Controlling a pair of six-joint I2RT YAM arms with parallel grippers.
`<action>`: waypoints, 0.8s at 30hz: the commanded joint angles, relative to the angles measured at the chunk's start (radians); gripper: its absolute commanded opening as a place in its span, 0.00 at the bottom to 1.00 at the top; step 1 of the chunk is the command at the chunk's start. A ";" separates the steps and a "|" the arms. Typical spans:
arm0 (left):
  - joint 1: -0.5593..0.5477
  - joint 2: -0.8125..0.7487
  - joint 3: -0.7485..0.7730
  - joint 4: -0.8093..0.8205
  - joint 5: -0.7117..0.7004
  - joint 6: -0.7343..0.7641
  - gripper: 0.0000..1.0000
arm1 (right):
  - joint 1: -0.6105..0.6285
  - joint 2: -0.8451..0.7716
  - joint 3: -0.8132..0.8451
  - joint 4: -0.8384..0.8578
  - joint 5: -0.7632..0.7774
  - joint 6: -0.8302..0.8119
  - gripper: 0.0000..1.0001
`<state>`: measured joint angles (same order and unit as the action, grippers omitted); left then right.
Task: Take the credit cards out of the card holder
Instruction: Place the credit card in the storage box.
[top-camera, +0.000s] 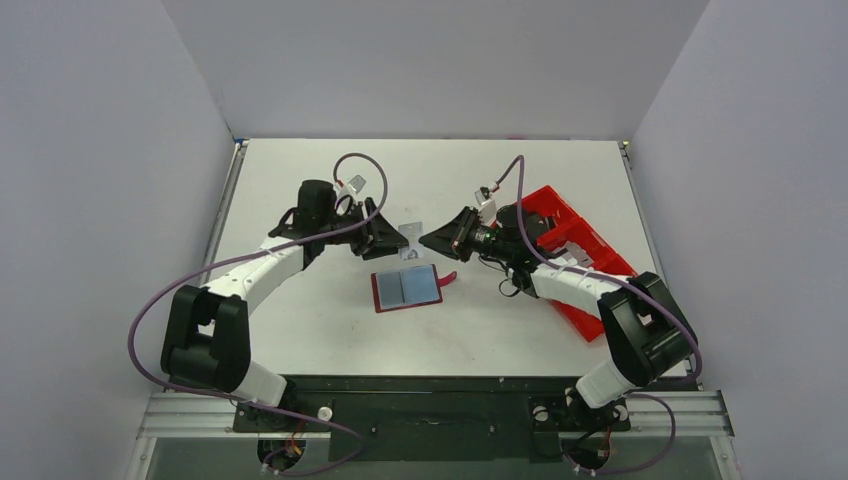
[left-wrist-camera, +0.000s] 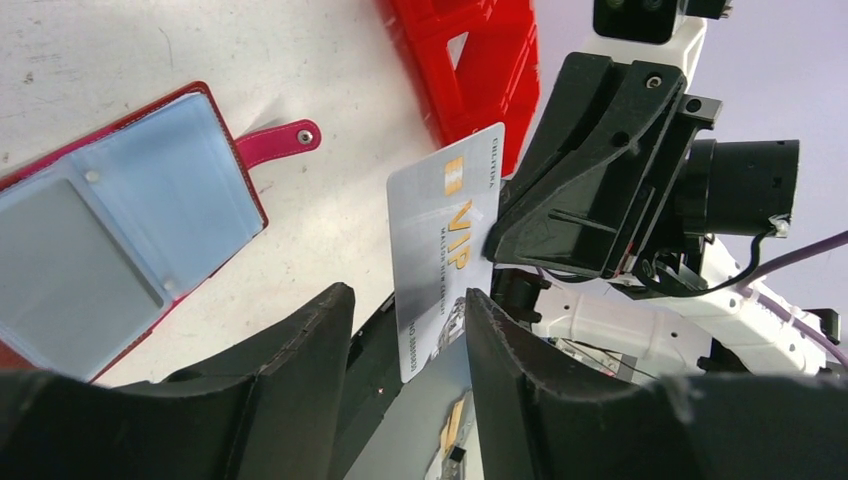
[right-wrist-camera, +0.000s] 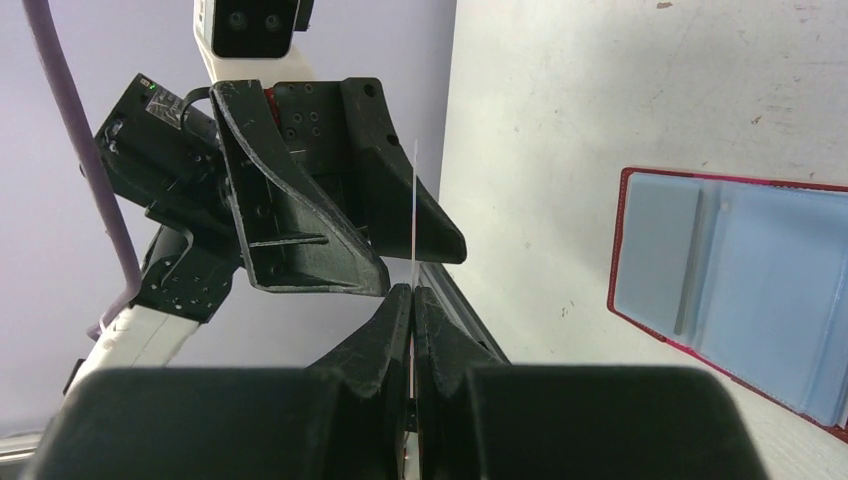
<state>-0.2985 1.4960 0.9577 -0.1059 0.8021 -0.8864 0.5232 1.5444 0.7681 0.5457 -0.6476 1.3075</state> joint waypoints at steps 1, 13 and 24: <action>0.004 -0.042 -0.006 0.107 0.055 -0.037 0.40 | -0.003 -0.047 -0.002 0.083 -0.014 0.012 0.00; -0.007 -0.037 -0.046 0.278 0.135 -0.156 0.00 | 0.007 -0.042 -0.004 0.101 -0.004 0.006 0.05; -0.047 -0.013 -0.073 0.495 0.189 -0.316 0.00 | 0.010 -0.067 -0.033 0.230 -0.008 0.061 0.40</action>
<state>-0.3313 1.4910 0.8867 0.2287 0.9478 -1.1290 0.5262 1.5284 0.7475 0.6430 -0.6514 1.3426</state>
